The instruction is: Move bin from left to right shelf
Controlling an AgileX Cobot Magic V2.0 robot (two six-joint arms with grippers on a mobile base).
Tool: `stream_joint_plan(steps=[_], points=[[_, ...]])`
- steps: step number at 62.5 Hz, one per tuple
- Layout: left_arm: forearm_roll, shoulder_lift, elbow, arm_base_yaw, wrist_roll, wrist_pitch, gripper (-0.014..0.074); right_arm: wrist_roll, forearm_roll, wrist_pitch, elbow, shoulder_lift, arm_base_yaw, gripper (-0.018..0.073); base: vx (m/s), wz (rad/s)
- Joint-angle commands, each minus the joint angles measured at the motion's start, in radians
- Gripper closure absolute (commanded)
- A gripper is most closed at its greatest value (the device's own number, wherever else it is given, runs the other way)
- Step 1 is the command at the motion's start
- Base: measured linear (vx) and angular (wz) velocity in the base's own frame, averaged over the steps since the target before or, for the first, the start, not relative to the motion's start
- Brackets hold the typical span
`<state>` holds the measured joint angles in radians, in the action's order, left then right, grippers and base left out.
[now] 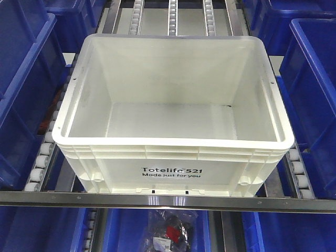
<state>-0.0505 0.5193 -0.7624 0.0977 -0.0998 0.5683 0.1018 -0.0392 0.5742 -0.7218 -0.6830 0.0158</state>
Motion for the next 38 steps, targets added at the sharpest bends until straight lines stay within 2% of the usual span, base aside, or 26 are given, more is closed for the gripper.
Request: stream_joint_plan(steps=[1,7,12,21,29,38], points=[[-0.008,0.074,-0.084,0.088,-0.032,0.009,0.0007,0.028,0.010,-0.007,-0.095,-0.066,0.090,-0.0131,0.00,0.00],[-0.006,0.159,-0.129,0.184,-0.052,0.045,0.0007,-0.025,0.079,0.054,-0.174,-0.155,0.216,-0.0107,0.00,0.00],[0.009,0.239,-0.165,0.221,-0.053,0.069,0.0007,-0.110,0.147,0.112,-0.240,-0.241,0.275,-0.0099,0.00,0.00],[0.030,0.403,-0.258,0.223,-0.021,0.122,0.0007,-0.287,0.246,0.239,-0.372,-0.392,0.282,-0.0095,0.00,0.00],[0.081,0.567,-0.365,0.223,0.067,0.188,0.0007,-0.331,0.268,0.316,-0.473,-0.513,0.281,-0.0091,0.00,0.00],[0.153,0.720,-0.465,0.223,0.205,0.226,0.0007,-0.372,0.274,0.311,-0.541,-0.611,0.279,-0.0087,0.00,0.00]])
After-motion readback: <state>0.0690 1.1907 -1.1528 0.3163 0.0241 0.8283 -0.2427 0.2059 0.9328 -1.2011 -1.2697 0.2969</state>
